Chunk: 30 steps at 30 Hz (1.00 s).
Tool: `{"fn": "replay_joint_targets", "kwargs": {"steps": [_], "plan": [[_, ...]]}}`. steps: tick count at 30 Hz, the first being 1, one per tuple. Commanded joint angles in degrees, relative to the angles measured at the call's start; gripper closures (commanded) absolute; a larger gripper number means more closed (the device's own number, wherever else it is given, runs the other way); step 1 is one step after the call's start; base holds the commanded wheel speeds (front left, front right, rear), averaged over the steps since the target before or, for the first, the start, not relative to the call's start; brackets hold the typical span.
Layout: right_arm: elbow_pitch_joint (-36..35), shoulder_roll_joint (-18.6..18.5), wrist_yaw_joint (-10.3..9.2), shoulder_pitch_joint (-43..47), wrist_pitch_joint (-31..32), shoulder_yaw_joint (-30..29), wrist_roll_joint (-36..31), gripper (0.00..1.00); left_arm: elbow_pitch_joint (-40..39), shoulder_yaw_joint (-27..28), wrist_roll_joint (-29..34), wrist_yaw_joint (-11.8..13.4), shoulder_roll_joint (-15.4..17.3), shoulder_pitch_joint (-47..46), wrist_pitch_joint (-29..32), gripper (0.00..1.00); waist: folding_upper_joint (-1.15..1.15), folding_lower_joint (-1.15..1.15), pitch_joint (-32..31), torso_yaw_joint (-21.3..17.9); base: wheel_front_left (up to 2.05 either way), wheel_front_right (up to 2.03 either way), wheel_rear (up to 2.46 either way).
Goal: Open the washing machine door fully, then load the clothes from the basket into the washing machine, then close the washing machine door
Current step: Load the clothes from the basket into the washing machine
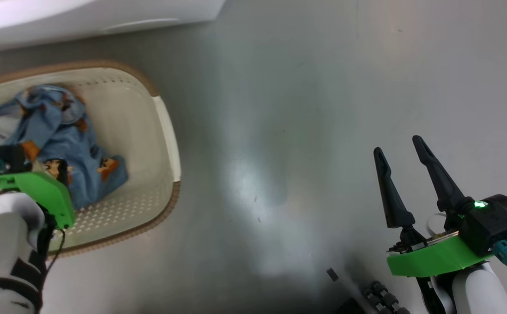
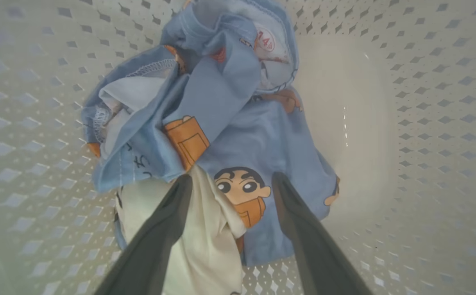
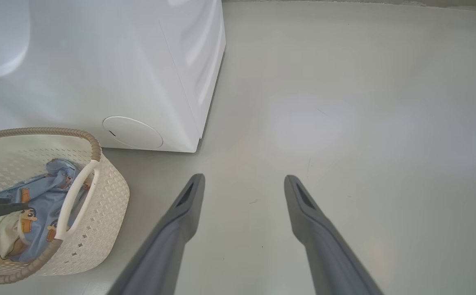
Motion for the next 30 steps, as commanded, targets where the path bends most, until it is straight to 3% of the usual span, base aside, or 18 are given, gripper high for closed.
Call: {"fn": "replay_joint_targets", "kwargs": {"steps": [1, 12, 23, 24, 25, 26, 30], "plan": [[-0.7, -0.3, 0.09, 0.6, -0.9, 1.6, 0.7, 0.00, 1.3, 1.3, -0.4, 0.1, 3.0, -0.5, 1.7, 0.00, 0.00, 0.00, 3.4, -3.2, 0.00, 0.00, 0.00], [0.5, -0.3, 0.09, -0.4, -2.5, 3.6, 2.0, 0.00, 4.3, 0.1, 0.0, 0.4, 7.8, -6.5, 7.4, 0.00, 0.00, 0.00, 7.8, -5.9, 0.00, 0.00, 0.00], [-0.2, -0.3, 0.09, -0.3, -2.3, 3.6, 1.6, 0.00, 5.3, -1.3, 0.2, 3.0, 8.0, -9.3, 11.5, 0.00, 0.00, 0.00, 8.8, -5.6, 0.00, 0.00, 0.00], [-0.2, -0.3, 0.09, -0.3, -2.2, 3.6, 1.6, 0.00, 5.3, -1.2, 0.0, 3.1, 8.0, -9.4, 11.7, 0.18, 0.00, 0.00, 8.8, -5.5, 0.00, 0.00, 0.00], [-0.3, -0.3, 0.09, -0.3, -2.2, 3.5, 1.5, 0.00, 5.3, -1.1, -0.2, 3.1, 7.9, -9.5, 11.8, 0.82, 0.00, 0.00, 8.8, -5.5, 0.00, 0.00, 0.00], [-0.3, -0.3, 0.09, -0.3, -2.1, 3.5, 1.5, 0.00, 5.4, -1.2, -0.3, 3.0, 7.9, -9.5, 11.9, 1.00, 0.00, 0.00, 8.8, -5.5, 0.00, 0.00, 0.00], [-0.2, -0.3, 0.09, -0.4, -1.9, 3.4, 1.5, 0.00, 5.5, -1.7, -0.5, 2.3, 7.6, -9.4, 12.0, 1.00, 0.00, 0.00, 8.7, -5.4, 0.00, 0.00, 0.00]]}}
